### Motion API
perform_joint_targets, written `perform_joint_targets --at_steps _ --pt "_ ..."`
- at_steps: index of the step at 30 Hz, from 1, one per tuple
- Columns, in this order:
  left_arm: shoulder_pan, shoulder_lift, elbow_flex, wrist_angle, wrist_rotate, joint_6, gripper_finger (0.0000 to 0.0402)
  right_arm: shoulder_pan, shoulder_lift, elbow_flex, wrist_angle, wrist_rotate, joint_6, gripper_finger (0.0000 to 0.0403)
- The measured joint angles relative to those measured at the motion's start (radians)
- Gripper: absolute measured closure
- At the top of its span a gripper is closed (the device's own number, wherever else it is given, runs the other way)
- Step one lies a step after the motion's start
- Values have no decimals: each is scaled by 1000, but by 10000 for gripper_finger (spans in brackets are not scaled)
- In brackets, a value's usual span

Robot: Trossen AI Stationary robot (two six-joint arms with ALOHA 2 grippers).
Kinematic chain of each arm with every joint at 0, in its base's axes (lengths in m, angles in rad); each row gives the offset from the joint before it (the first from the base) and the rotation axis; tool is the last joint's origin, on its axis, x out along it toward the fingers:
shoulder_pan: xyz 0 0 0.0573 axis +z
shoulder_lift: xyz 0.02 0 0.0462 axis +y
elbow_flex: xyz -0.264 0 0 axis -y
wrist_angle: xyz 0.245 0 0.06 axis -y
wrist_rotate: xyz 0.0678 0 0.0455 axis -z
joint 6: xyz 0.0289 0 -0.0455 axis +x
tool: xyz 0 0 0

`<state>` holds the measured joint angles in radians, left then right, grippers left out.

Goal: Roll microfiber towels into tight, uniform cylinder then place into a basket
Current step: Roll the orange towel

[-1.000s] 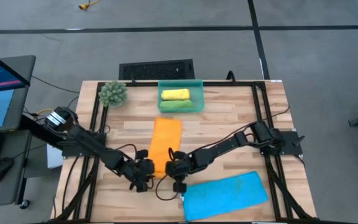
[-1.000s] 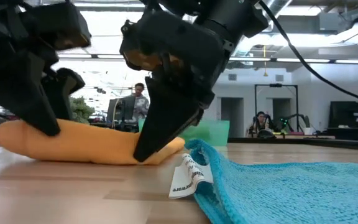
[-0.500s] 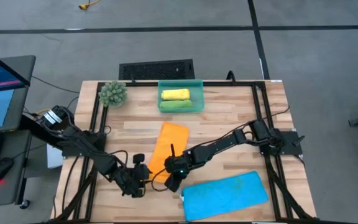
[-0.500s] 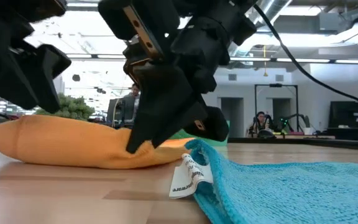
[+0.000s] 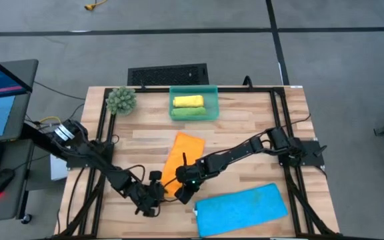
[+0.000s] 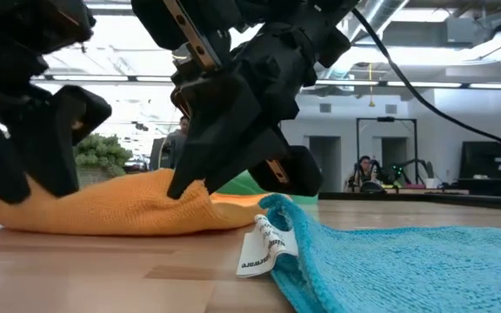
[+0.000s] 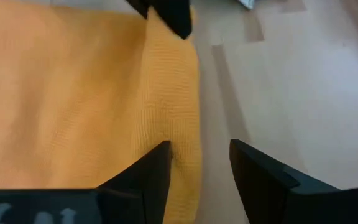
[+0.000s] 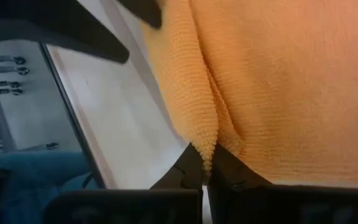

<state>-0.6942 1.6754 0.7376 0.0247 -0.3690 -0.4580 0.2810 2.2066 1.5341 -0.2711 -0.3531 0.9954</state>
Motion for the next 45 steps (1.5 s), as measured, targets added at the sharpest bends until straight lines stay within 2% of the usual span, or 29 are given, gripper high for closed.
perform_joint_targets --at_steps 4,8,14,19,26,35,41,45 --pt "20 5 0 3 -8 15 244 15 0 0 18 50 -62 386" --pt "53 5 0 3 9 43 244 39 0 0 27 91 -103 365" --pt "122 32 0 29 184 57 244 55 -1 0 24 100 -105 325" --pt "149 44 1 46 204 70 244 55 -2 1 24 123 -113 310" --pt "165 44 1 45 210 76 244 75 -11 30 -9 146 -162 310" --pt "170 44 2 40 227 72 244 99 -143 31 -294 348 -232 310" --pt "178 44 2 38 240 72 244 142 -240 31 -351 445 -416 310" --pt "194 44 2 38 275 71 244 181 -254 31 -346 508 -499 310"
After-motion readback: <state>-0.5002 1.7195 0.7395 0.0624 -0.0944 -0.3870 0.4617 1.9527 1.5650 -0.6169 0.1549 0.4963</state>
